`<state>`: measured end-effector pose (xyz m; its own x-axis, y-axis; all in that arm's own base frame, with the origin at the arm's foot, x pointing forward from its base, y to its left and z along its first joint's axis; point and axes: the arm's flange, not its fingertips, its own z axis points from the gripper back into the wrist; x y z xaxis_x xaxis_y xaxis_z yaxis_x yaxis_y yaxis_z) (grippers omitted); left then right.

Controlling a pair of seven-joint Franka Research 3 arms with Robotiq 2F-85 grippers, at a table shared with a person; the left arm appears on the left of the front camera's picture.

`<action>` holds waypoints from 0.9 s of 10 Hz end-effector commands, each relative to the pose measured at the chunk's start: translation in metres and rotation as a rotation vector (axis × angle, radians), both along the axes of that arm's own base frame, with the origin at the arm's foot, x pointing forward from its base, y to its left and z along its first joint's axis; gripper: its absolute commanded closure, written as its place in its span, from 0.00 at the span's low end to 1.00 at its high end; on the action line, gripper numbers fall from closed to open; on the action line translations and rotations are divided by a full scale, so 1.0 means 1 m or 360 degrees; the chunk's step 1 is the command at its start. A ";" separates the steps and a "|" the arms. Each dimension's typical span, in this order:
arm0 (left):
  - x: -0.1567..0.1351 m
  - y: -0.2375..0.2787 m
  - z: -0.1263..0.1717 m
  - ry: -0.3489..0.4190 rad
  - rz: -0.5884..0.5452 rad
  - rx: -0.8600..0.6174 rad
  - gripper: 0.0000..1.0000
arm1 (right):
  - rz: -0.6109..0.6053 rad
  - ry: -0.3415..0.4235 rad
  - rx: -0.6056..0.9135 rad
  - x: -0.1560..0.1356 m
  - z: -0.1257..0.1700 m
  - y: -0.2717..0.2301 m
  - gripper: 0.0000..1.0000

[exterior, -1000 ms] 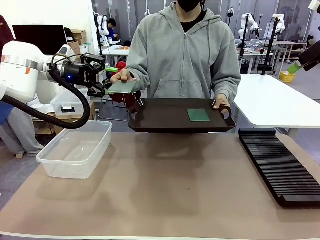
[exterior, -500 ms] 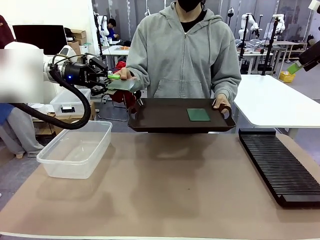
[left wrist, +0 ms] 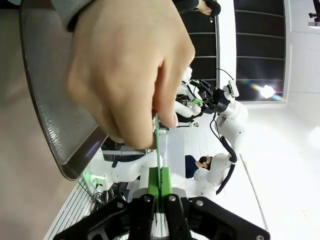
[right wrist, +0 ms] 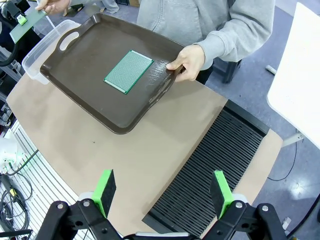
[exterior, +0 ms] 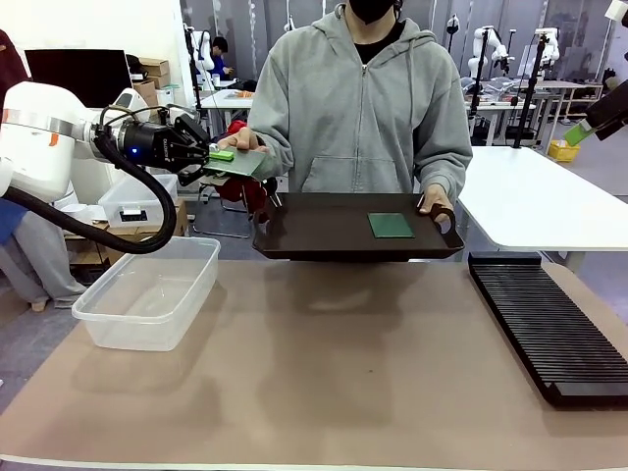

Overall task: Sort PCBs into racks and boxes based on the side picked up.
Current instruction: Pick up the Blank PCB handed by the Human, then if the short side of the Blank PCB is picked up, insert it into the PCB Rack ; if the long side is picked up, place it in the Organizing box.

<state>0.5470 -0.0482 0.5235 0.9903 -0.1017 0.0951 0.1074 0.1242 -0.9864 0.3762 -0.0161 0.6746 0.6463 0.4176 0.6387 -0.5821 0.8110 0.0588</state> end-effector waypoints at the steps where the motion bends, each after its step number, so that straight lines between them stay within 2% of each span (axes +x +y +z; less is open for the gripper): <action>1: 0.004 0.008 0.001 -0.0037 0.0010 -0.0040 1.00 | 0.0000 0.0003 0.0001 0.000 -0.001 0.000 0.00; 3: 0.000 0.010 0.001 -0.0038 0.0046 -0.0020 1.00 | 0.0000 0.0003 0.0001 0.000 -0.001 0.000 0.00; 4: -0.002 0.014 0.000 0.0033 0.0137 0.0021 1.00 | 0.0000 0.0003 0.0001 0.000 -0.001 0.000 0.00; 5: 0.001 0.007 0.000 -0.0003 0.0021 0.0001 1.00 | 0.0000 0.0003 0.0001 0.000 -0.001 0.000 0.00; 9: 0.001 0.007 0.000 -0.0003 0.0021 0.0001 1.00 | 0.0000 0.0003 0.0001 0.000 -0.001 0.000 0.00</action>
<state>0.5484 -0.0412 0.5225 0.9927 -0.0789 0.0914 0.1013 0.1320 -0.9861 0.3762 -0.0161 0.6746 0.6463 0.4176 0.6387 -0.5821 0.8110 0.0588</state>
